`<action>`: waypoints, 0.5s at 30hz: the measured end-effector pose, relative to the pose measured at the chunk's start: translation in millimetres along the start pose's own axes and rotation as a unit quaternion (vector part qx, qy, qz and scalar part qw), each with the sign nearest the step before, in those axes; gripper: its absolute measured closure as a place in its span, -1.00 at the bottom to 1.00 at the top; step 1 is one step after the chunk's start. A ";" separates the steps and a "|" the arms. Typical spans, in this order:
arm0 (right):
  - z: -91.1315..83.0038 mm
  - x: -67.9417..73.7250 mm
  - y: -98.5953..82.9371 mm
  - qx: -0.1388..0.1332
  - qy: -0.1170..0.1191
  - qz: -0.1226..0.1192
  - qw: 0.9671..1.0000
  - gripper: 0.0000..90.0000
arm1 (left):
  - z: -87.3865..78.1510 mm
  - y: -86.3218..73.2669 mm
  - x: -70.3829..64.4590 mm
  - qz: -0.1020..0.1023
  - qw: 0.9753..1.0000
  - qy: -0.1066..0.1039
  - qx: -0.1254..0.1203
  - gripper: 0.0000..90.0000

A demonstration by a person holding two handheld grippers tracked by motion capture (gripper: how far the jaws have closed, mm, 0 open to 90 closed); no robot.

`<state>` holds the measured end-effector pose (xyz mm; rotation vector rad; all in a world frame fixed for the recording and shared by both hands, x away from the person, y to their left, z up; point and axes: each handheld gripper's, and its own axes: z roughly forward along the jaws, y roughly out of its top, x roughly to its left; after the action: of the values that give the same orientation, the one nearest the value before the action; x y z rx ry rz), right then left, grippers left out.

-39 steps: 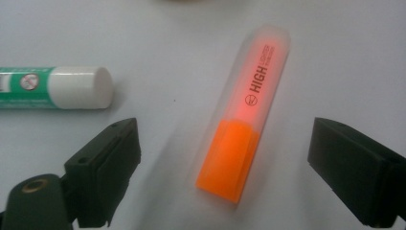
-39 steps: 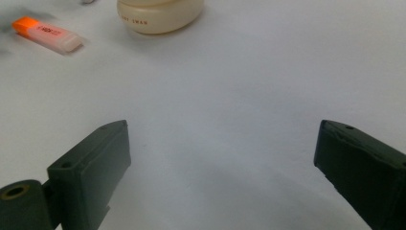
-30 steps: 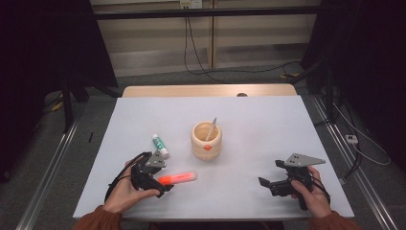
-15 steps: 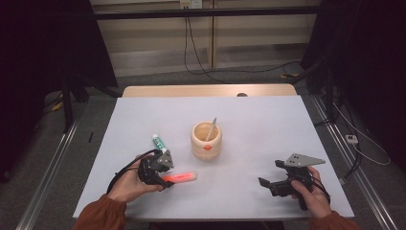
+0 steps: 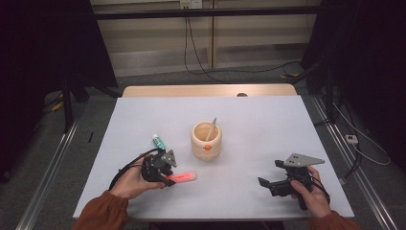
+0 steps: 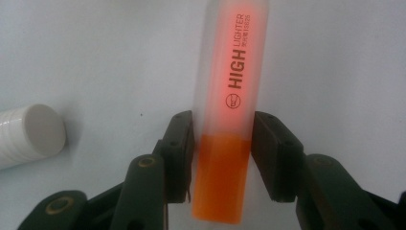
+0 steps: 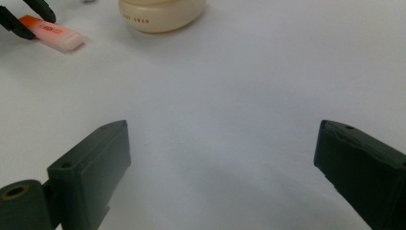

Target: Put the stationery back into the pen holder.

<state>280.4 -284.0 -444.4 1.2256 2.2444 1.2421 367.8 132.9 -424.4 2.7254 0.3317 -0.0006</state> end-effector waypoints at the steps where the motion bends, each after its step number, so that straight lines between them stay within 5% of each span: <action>1: 0.2 -0.1 0.0 0.000 0.000 0.000 1.000 -0.88 | 0.1 0.4 0.9 0.000 1.000 -0.002 0.001 0.33; 9: 0.8 0.8 0.1 0.000 0.001 -0.001 1.000 -0.88 | 1.8 5.5 0.9 0.001 1.000 -0.012 0.017 0.44; 12: 0.4 0.5 -0.3 0.000 0.001 -0.002 1.000 -0.88 | -0.8 7.2 1.6 0.024 0.999 -0.005 0.037 0.49; 13: 0.5 0.4 -0.4 0.001 0.001 -0.002 1.000 -0.88 | 1.4 6.2 -1.7 -0.005 1.000 -0.005 0.020 0.49; 15: 0.7 0.5 -0.2 0.001 0.001 0.000 1.000 -0.88 | 0.3 6.2 -0.8 -0.005 1.000 -0.006 0.022 0.49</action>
<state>280.4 -283.3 -444.9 1.2255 2.2472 1.2434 368.5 127.0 -422.3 2.7657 0.3469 -0.0277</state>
